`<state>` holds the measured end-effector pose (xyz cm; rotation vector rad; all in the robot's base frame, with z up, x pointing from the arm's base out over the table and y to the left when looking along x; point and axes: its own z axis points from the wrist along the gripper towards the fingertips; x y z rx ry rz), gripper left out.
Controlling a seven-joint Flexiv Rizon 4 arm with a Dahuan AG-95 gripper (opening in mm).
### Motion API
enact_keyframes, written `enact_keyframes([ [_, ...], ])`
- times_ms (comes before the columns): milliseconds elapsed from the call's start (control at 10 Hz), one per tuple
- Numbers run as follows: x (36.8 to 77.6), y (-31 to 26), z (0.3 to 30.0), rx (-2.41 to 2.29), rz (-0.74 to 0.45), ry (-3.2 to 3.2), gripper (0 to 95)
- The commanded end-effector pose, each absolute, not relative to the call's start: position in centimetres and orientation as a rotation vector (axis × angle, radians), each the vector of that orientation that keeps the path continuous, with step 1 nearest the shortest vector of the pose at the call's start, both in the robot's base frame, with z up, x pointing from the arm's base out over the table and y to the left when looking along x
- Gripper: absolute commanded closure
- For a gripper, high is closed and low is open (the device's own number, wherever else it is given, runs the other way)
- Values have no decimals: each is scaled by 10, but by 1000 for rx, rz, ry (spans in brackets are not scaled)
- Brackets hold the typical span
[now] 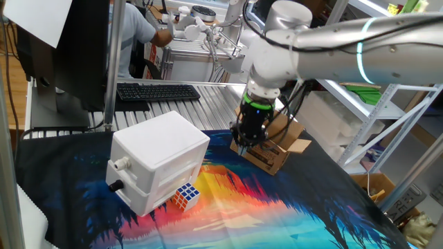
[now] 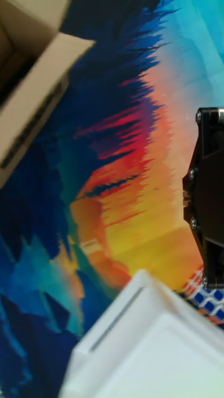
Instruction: Cover the box
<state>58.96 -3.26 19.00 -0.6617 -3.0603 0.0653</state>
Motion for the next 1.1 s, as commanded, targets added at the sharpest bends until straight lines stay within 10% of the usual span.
enact_keyframes([
  [100,610,-48,194,-742,74,-3052,950],
  [700,626,-77,175,-793,69,-3050,950],
  [800,626,-74,176,-831,69,-3030,760],
  [1100,626,-72,179,-893,73,-2985,760],
])
